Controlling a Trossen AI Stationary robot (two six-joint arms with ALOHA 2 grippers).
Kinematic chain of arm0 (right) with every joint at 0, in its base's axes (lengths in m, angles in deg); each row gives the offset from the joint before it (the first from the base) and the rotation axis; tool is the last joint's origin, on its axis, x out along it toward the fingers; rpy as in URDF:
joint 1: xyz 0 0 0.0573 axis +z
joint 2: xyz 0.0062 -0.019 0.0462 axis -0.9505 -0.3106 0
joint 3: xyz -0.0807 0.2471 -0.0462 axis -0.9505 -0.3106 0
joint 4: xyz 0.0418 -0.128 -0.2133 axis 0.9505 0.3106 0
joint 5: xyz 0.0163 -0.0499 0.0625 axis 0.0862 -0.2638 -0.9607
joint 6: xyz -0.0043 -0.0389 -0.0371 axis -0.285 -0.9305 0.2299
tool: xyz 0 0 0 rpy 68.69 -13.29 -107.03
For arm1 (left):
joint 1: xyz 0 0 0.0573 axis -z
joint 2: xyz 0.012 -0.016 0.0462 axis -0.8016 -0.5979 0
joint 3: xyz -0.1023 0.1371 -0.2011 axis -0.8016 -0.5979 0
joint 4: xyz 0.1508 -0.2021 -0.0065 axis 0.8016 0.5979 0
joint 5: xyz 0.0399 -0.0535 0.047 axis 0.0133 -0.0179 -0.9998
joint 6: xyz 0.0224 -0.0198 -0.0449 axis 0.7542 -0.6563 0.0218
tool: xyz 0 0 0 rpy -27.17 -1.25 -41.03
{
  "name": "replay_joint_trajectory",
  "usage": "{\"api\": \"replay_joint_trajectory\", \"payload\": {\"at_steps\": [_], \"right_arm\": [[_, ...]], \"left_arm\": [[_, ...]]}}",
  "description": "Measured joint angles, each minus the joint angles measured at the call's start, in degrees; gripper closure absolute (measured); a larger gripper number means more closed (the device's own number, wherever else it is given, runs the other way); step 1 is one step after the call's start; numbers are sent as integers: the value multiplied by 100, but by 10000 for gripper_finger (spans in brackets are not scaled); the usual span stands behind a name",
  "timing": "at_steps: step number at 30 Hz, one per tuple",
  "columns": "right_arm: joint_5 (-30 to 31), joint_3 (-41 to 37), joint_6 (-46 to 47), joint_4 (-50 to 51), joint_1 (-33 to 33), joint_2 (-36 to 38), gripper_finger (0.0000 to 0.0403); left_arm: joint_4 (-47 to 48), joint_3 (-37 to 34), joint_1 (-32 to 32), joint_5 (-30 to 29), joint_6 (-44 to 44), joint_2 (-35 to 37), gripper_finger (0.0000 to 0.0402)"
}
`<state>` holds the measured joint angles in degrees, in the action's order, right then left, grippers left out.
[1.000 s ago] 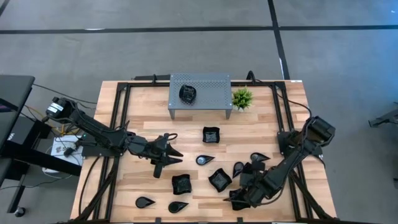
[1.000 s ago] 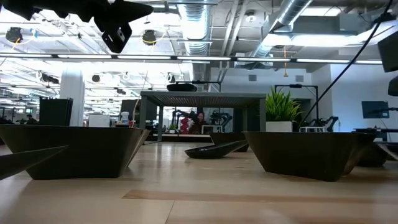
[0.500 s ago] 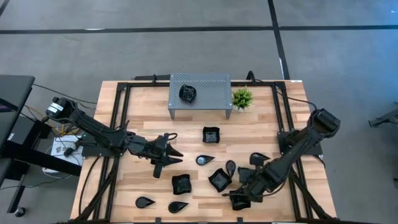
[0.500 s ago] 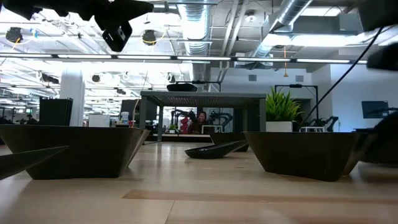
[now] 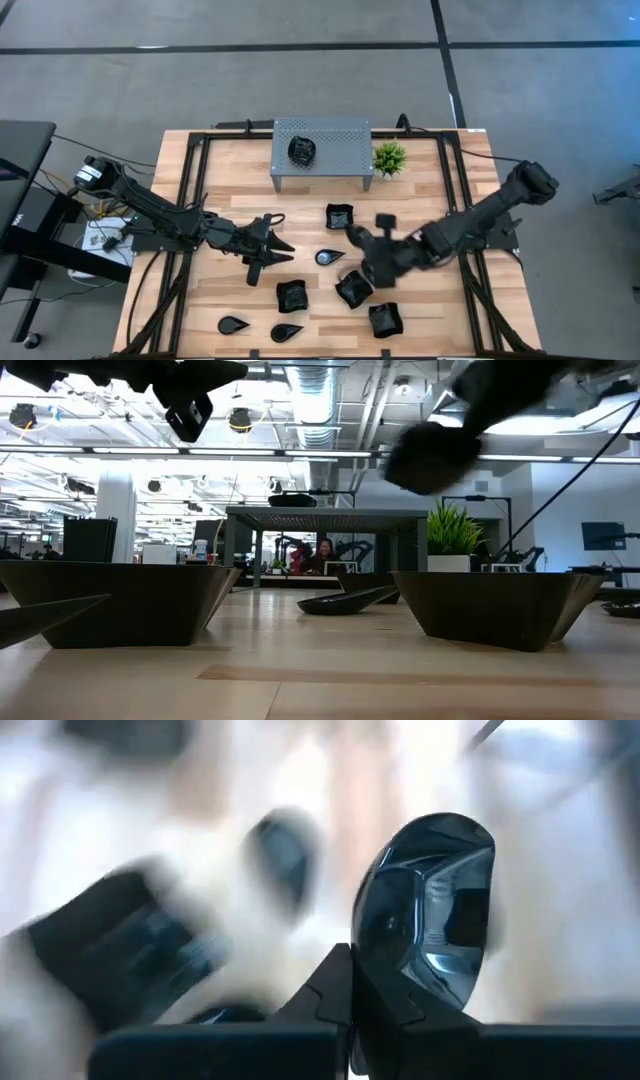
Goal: Pick & Place Mini shaped plates
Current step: Stack the black leaf-shaped plate on top of the stacked black leaf-shaped plates on the shelf
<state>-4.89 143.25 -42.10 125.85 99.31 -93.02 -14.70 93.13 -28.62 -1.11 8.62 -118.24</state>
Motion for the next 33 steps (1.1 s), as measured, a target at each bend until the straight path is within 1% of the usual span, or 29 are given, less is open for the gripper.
{"api": "replay_joint_trajectory", "payload": {"at_steps": [2,4,7,10,11,13,15,18,22,25,29,33], "right_arm": [[448,0,-676,-694,-348,-101,400],[701,3,-1340,-1441,-679,-175,399],[733,109,-2573,-2380,-1085,-282,401],[968,306,-3561,-3292,-1439,-380,401],[966,351,-3862,-3419,-1577,-377,401],[749,516,-4251,-3595,-1944,-511,402],[553,623,-4371,-3554,-2314,-670,402],[210,879,-4394,-3803,-2851,-1113,401],[157,1321,-4481,-3877,-3357,-1866,401],[367,1714,-4392,-3872,-3539,-2301,401],[388,2106,-4265,-3859,-3624,-2663,395],[433,2303,-4428,-3490,-3586,-2725,379]], "left_arm": [[-10,0,-1,-20,0,0,296],[-18,0,1,-20,0,0,296],[-55,0,-1,-23,0,-2,296],[-89,-2,0,-31,-14,-2,296],[-134,-2,3,-31,-13,-2,296],[-184,-2,3,-34,0,6,296],[-187,-4,3,-36,0,40,296],[-224,-4,1,-51,0,132,296],[-245,-4,3,-58,-25,199,296],[-223,-11,4,-58,-35,196,296],[-222,-13,74,-31,-47,186,296],[-225,-13,259,-26,-155,192,296]]}}
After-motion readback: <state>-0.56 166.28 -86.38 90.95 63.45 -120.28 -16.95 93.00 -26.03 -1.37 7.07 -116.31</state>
